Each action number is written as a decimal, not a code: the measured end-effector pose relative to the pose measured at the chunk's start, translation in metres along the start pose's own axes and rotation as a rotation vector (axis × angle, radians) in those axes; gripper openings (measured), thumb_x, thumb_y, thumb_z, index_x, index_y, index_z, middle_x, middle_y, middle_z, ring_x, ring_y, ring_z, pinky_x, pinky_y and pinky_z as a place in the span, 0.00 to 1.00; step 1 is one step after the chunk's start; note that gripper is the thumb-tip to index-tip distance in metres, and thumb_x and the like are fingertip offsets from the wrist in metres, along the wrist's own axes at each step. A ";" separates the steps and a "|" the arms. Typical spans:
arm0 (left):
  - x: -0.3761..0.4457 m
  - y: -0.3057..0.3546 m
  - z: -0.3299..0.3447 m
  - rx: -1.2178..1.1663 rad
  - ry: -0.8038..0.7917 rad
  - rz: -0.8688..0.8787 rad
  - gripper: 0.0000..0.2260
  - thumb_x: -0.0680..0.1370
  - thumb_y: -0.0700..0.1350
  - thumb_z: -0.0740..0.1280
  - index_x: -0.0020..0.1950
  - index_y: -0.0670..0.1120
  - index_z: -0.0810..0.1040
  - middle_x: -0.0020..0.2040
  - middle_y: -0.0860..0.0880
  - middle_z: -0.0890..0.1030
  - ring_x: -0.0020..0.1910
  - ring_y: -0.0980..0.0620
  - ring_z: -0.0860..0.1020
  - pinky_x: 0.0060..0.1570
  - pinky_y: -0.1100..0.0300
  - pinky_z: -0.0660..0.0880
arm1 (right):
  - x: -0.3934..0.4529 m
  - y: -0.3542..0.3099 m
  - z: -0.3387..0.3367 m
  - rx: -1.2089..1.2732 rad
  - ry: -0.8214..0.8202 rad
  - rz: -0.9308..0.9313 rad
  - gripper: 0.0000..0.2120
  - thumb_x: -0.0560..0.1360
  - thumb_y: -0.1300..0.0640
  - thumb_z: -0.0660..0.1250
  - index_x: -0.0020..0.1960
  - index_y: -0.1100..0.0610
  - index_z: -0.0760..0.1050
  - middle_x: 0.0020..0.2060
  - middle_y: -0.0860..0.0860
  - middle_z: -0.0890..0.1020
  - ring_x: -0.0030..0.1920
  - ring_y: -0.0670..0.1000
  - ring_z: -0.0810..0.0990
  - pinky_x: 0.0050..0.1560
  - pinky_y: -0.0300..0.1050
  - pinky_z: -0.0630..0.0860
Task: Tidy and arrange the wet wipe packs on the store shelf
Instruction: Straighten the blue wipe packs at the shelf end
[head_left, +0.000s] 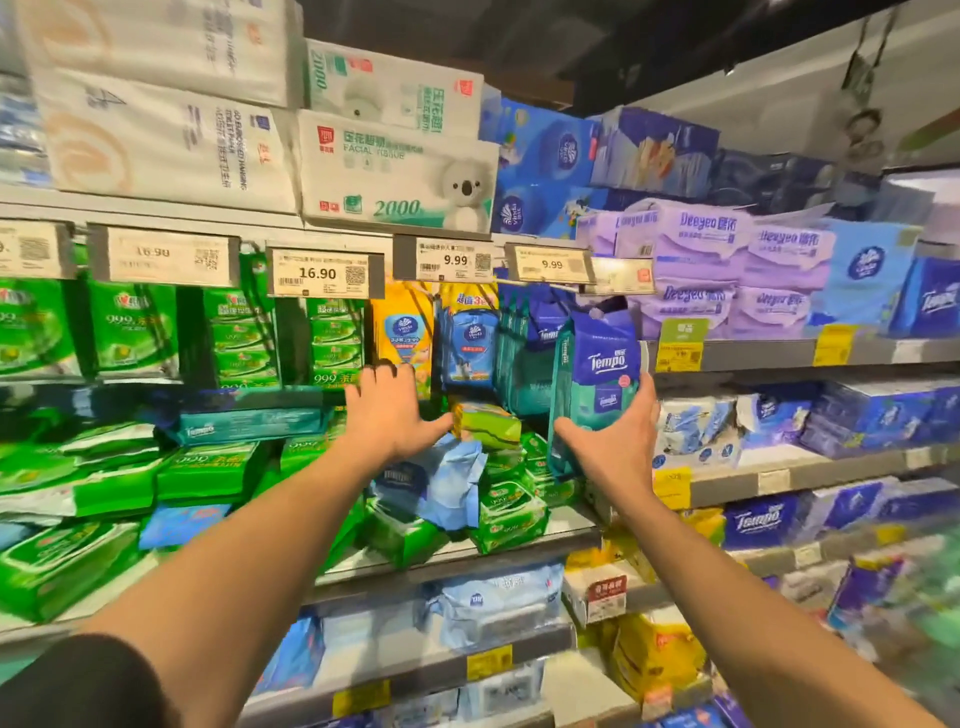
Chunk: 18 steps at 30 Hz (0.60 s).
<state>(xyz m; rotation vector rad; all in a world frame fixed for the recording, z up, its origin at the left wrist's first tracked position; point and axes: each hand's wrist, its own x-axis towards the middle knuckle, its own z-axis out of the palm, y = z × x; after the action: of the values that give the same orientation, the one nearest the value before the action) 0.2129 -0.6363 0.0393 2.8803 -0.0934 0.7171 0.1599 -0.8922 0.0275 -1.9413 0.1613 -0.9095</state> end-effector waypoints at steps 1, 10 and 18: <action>0.001 0.010 0.004 0.004 -0.005 0.000 0.39 0.69 0.73 0.61 0.67 0.45 0.66 0.63 0.41 0.71 0.63 0.39 0.67 0.61 0.42 0.67 | 0.004 0.004 -0.005 -0.006 -0.012 -0.009 0.54 0.59 0.49 0.77 0.77 0.47 0.50 0.61 0.47 0.65 0.62 0.47 0.65 0.59 0.49 0.69; -0.002 0.085 0.024 0.014 -0.009 -0.024 0.38 0.68 0.71 0.63 0.66 0.44 0.66 0.67 0.40 0.67 0.67 0.37 0.64 0.63 0.40 0.65 | 0.032 0.008 -0.035 0.014 -0.096 -0.121 0.57 0.59 0.41 0.74 0.79 0.44 0.43 0.67 0.49 0.63 0.68 0.53 0.67 0.60 0.52 0.73; -0.008 0.082 0.020 0.068 -0.007 -0.031 0.37 0.68 0.71 0.64 0.65 0.45 0.66 0.63 0.42 0.69 0.66 0.39 0.66 0.61 0.41 0.67 | 0.046 0.014 -0.016 0.003 -0.155 -0.143 0.58 0.66 0.45 0.76 0.79 0.45 0.36 0.67 0.53 0.62 0.68 0.56 0.66 0.62 0.49 0.68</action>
<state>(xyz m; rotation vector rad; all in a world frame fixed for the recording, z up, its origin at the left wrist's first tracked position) 0.2064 -0.7202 0.0302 2.9419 -0.0262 0.7188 0.1857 -0.9319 0.0452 -2.0310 -0.0707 -0.8464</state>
